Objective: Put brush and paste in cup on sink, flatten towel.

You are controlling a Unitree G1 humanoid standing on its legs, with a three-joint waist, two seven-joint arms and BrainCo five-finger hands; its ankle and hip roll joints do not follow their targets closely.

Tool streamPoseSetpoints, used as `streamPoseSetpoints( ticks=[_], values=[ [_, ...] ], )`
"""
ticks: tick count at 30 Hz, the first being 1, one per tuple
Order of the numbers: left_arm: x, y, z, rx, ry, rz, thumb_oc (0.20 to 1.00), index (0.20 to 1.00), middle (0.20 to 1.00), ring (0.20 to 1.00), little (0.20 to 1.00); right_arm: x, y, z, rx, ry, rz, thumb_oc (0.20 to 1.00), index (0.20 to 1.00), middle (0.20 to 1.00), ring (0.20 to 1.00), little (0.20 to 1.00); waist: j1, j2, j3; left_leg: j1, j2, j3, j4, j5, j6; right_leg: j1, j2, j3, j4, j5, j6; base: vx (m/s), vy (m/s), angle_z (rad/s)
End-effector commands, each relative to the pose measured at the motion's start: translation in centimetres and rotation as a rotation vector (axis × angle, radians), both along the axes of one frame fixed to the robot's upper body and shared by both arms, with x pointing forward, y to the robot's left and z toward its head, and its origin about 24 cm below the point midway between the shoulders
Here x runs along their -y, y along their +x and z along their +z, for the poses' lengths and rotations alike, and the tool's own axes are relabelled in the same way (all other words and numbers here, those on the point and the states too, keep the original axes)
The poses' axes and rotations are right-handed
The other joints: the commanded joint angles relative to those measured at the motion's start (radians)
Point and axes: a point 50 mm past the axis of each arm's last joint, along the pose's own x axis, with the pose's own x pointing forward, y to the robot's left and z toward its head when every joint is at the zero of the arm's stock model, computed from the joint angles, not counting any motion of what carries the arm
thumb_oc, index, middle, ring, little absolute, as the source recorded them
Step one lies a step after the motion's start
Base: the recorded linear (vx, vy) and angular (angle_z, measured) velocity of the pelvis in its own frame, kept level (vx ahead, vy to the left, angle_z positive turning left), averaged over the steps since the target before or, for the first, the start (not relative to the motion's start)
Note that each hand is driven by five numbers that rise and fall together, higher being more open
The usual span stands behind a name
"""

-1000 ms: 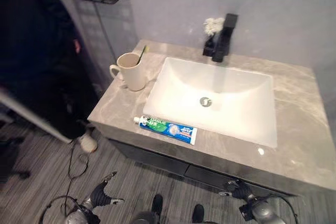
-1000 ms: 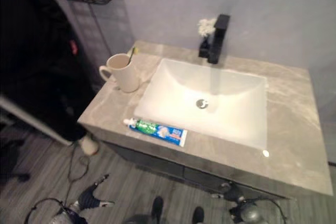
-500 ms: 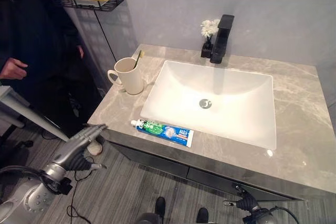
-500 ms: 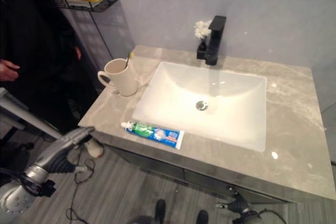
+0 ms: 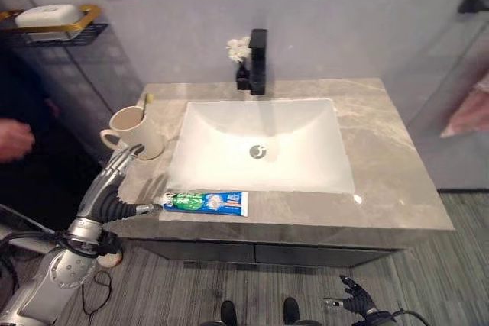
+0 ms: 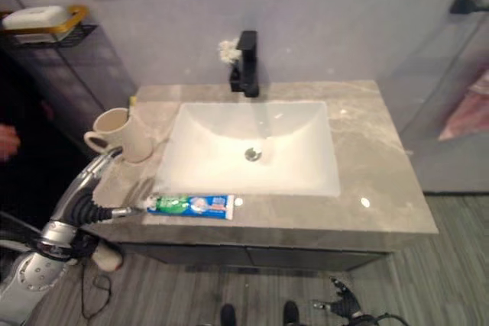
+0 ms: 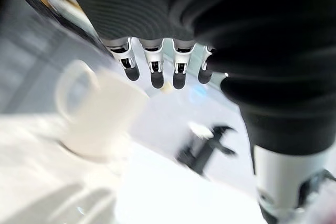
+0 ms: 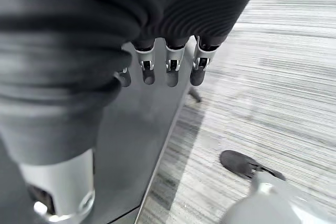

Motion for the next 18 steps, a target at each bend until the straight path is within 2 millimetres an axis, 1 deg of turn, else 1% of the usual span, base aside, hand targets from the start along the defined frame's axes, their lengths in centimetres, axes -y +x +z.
streamPoseSetpoints(
  ticks=[1, 3, 4, 5, 7, 9, 13, 18],
  values=[
    [0.1, 0.5, 1.7, 0.058, -0.017, -0.034, 1.0, 1.0, 1.0, 1.0, 1.0, -0.1, 1.9, 0.9, 0.063, -0.006, 0.053, 1.0, 1.0, 1.0, 1.0, 1.0, -0.005, -0.048, 0.012, 0.004, 0.01, -0.041, 0.013, -0.033, -0.04, 0.009, -0.137, 0.028, 0.013, 0.048, 0.136, -0.01, 0.04, -0.22],
    [0.1, 0.5, 1.4, 0.038, -0.015, -0.039, 1.0, 1.0, 1.0, 1.0, 1.0, 0.0, 1.8, 0.9, 0.06, -0.011, 0.052, 1.0, 1.0, 1.0, 1.0, 1.0, -0.007, -0.049, 0.013, 0.005, 0.01, -0.03, 0.013, -0.035, -0.039, 0.001, -0.136, 0.037, 0.012, 0.053, 0.14, -0.01, 0.035, -0.17],
    [0.0, 0.3, 1.0, 0.008, 0.0, -0.039, 1.0, 1.0, 1.0, 1.0, 1.0, 0.3, 1.8, 1.0, 0.065, -0.02, 0.052, 1.0, 1.0, 1.0, 1.0, 1.0, -0.014, -0.047, 0.017, 0.007, 0.01, -0.017, 0.013, -0.039, -0.036, -0.011, -0.138, 0.056, 0.01, 0.062, 0.147, -0.01, 0.033, -0.3],
    [0.0, 0.3, 1.0, 0.008, 0.0, -0.039, 1.0, 1.0, 1.0, 1.0, 1.0, 0.3, 1.8, 1.0, 0.065, -0.02, 0.052, 1.0, 1.0, 1.0, 1.0, 1.0, -0.011, -0.048, 0.016, 0.007, 0.01, -0.014, 0.013, -0.039, -0.036, -0.013, -0.137, 0.059, 0.01, 0.062, 0.147, -0.01, 0.042, -0.47],
    [-0.5, 0.1, 0.0, -0.046, 0.025, -0.029, 1.0, 1.0, 1.0, 1.0, 1.0, 0.3, 2.2, 1.3, 0.084, -0.021, 0.063, 1.0, 1.0, 1.0, 1.0, 1.0, -0.02, -0.049, 0.018, 0.008, 0.01, 0.008, 0.015, -0.042, -0.034, -0.028, -0.136, 0.084, 0.008, 0.074, 0.156, 0.0, 0.038, -0.31],
    [-0.5, 0.1, -0.4, -0.063, 0.029, -0.026, 1.0, 1.0, 1.0, 1.0, 1.0, 0.3, 2.3, 1.3, 0.084, -0.026, 0.066, 1.0, 1.0, 1.0, 1.0, 1.0, -0.019, -0.051, 0.019, 0.008, 0.011, 0.018, 0.017, -0.044, -0.032, -0.036, -0.137, 0.093, 0.008, 0.077, 0.157, 0.01, 0.029, -0.21],
    [-0.9, 0.0, -1.3, -0.109, 0.039, -0.004, 1.0, 1.0, 1.0, 1.0, 1.0, 0.1, 2.5, 1.5, 0.093, -0.022, 0.085, 1.0, 1.0, 1.0, 1.0, 1.0, -0.022, -0.057, 0.019, 0.009, 0.011, 0.023, 0.015, -0.044, -0.031, -0.041, -0.136, 0.096, 0.008, 0.078, 0.158, 0.02, 0.01, -0.18],
    [-1.0, 0.0, -1.9, -0.14, 0.053, -0.008, 1.0, 1.0, 1.0, 1.0, 1.0, 0.0, 2.6, 1.5, 0.096, -0.024, 0.104, 1.0, 1.0, 1.0, 1.0, 1.0, -0.025, -0.063, 0.014, 0.006, 0.013, 0.02, 0.013, -0.044, -0.033, -0.045, -0.135, 0.091, 0.008, 0.078, 0.158, 0.02, 0.002, 0.01]
  ],
)
